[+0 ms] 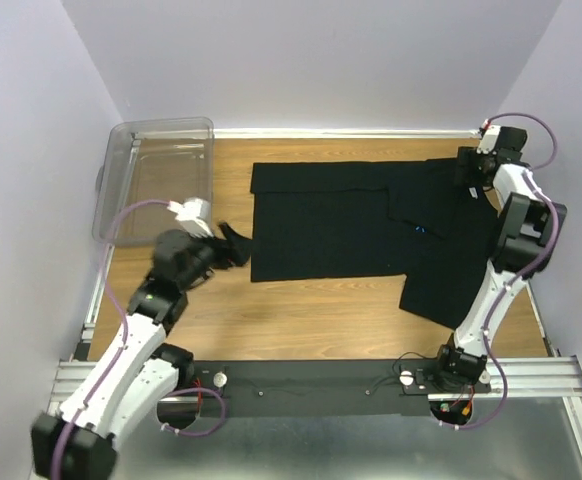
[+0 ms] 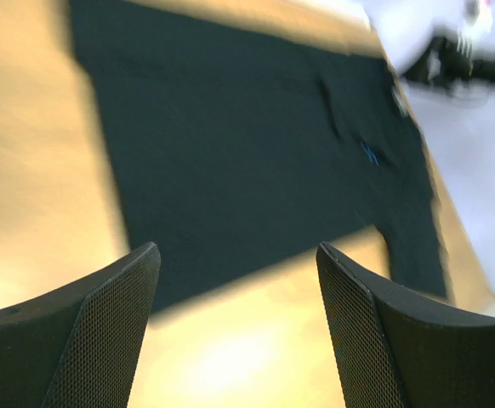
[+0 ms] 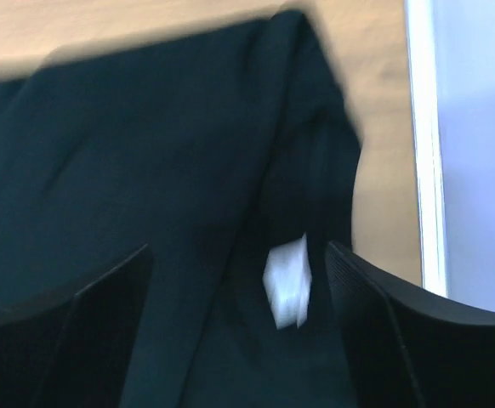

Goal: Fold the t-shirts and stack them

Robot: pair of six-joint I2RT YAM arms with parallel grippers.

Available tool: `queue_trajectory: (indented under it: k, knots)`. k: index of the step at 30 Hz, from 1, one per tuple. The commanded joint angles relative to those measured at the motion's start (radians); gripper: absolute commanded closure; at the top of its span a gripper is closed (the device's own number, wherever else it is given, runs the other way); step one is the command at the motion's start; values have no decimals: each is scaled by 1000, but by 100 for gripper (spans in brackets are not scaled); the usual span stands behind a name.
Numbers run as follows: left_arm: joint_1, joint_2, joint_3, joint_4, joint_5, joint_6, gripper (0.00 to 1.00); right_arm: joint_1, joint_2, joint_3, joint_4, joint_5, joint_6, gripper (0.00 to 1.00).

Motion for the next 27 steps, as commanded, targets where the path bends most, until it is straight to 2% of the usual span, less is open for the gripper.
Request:
queue_trajectory:
  k: [1, 3, 6, 8, 9, 10, 12, 13, 18, 21, 25, 27]
  knots:
    - [-286, 69, -61, -42, -169, -239, 18, 11, -269, -163, 12, -85, -187, 9]
    - [-417, 137, -74, -51, -304, -366, 17, 26, -390, -272, 12, -89, -253, 6]
    - [-482, 194, -96, -96, -463, -506, 16, 59, -515, -439, -6, -103, -336, 5]
    - [-511, 230, -113, -151, -552, -656, 16, 86, -642, -565, -70, -236, -459, 5]
    - [-513, 239, -120, -150, -571, -687, 16, 94, -681, -566, -118, -306, -517, 5]
    - [-513, 247, -131, -148, -602, -722, 16, 109, -754, -639, -231, -459, -656, 5]
    - [-514, 267, -146, -130, -626, -796, 18, 134, -863, -764, -358, -615, -819, 5]
    - [-514, 277, -147, -130, -640, -813, 18, 144, -863, -808, -371, -640, -836, 6]
    - [-513, 387, -93, -169, -708, -893, 24, 181, -1079, -972, -404, -681, -866, 6]
    - [-511, 498, -29, -246, -722, -927, 25, 181, -1147, -1009, -408, -643, -851, 6]
    - [-502, 605, -4, -220, -715, -919, 25, 181, -1175, -1015, -420, -585, -828, 6]
    - [-494, 654, 11, -208, -719, -908, 29, 181, -1181, -1009, -437, -566, -827, 6]
